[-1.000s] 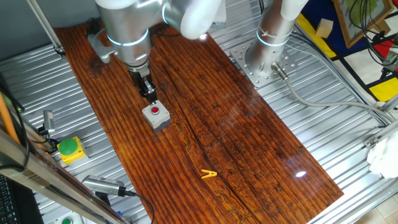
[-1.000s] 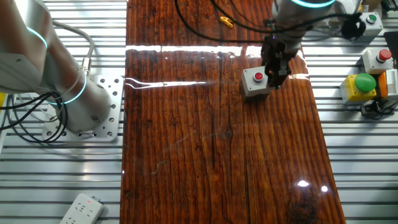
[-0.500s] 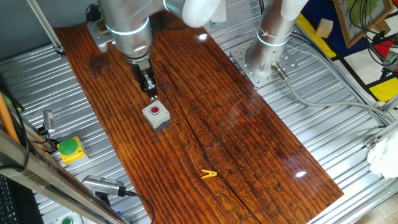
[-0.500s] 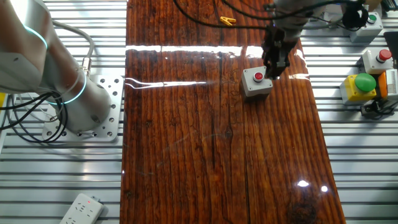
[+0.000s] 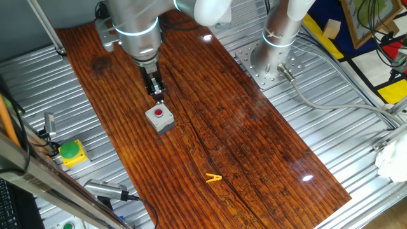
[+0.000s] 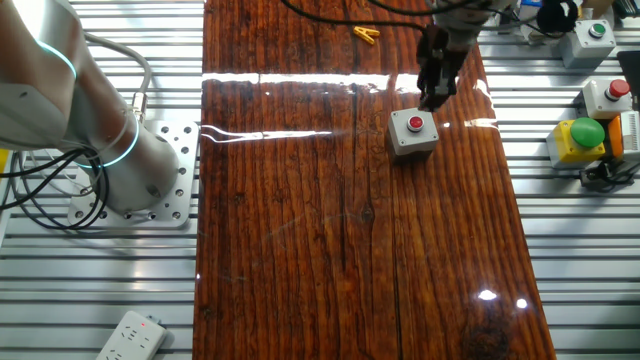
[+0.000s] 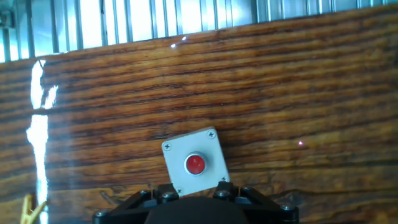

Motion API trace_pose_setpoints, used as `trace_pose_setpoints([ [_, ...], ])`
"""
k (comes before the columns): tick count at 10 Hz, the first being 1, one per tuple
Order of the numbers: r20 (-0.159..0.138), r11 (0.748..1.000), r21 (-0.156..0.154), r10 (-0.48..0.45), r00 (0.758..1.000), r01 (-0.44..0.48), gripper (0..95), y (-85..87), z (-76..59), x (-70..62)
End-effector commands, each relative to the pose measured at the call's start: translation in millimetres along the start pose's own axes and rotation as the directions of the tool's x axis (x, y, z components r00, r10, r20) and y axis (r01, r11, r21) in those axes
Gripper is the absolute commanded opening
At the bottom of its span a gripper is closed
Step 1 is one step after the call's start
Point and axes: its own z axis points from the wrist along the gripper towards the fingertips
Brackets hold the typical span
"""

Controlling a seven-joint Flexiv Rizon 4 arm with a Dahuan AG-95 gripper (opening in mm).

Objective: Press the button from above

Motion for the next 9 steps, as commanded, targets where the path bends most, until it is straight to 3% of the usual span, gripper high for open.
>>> trace_pose_setpoints([
  [1, 0.004, 0.999, -0.003, 0.048, 0.999, -0.048, 0.0, 8.8, 1.8, 4.4],
  [4, 0.019, 0.996, 0.002, 0.085, 0.996, -0.085, 0.0, 12.3, 7.5, 11.9],
  [9, 0.012, 0.996, 0.006, 0.087, 0.996, -0.087, 0.0, 12.2, 8.1, 14.0],
])
